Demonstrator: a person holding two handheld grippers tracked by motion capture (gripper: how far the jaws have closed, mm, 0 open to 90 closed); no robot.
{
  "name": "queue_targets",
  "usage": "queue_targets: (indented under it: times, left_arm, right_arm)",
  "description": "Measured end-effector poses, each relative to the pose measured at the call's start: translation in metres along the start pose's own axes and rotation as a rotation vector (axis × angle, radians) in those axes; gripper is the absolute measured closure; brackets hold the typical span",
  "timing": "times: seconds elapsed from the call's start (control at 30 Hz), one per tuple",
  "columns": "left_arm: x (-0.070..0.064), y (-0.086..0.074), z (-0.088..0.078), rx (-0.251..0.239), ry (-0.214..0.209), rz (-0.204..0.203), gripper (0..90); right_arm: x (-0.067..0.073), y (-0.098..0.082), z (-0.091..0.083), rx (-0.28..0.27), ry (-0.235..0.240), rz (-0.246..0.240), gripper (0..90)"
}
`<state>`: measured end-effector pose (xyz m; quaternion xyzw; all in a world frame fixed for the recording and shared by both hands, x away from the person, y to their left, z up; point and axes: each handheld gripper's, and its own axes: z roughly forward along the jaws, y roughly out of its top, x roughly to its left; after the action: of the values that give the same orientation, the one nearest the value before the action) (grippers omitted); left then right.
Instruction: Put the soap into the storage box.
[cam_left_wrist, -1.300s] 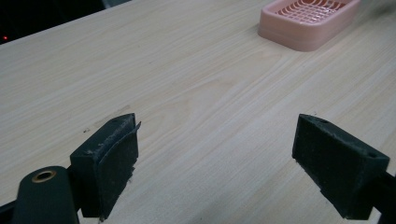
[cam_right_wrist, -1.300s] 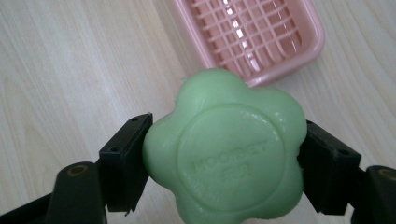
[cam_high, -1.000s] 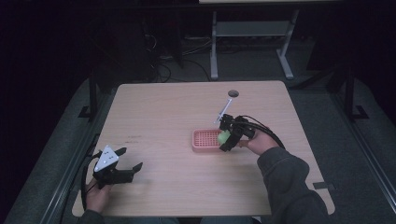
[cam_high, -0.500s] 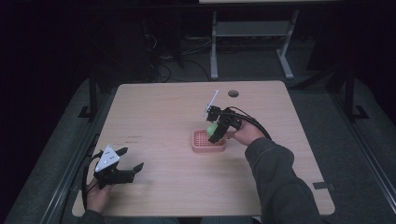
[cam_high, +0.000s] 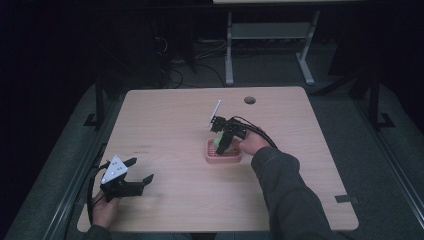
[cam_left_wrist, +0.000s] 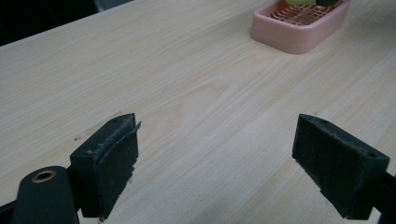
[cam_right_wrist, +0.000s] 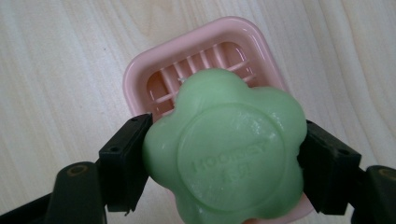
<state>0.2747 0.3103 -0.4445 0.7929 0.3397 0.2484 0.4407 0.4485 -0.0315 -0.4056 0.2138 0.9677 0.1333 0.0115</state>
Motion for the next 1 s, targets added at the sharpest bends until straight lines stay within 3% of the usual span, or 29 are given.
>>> queue_targets:
  times: [0.17, 0.47, 1.0]
  left_arm:
    - [0.0, 0.0, 0.0, -0.003, 0.0, 0.003, 14.1]
    - [0.001, 0.0, -0.001, -0.002, 0.002, 0.0, 14.1]
    - [0.0, 0.0, -0.002, 0.005, 0.003, 0.002, 14.1]
  right_arm:
    - [-0.002, 0.001, 0.007, 0.028, -0.002, 0.014, 25.7]
    - [-0.003, 0.001, 0.009, 0.025, 0.009, 0.027, 25.4]
    - [-0.004, -0.014, -0.016, -0.055, 0.016, 0.063, 23.0]
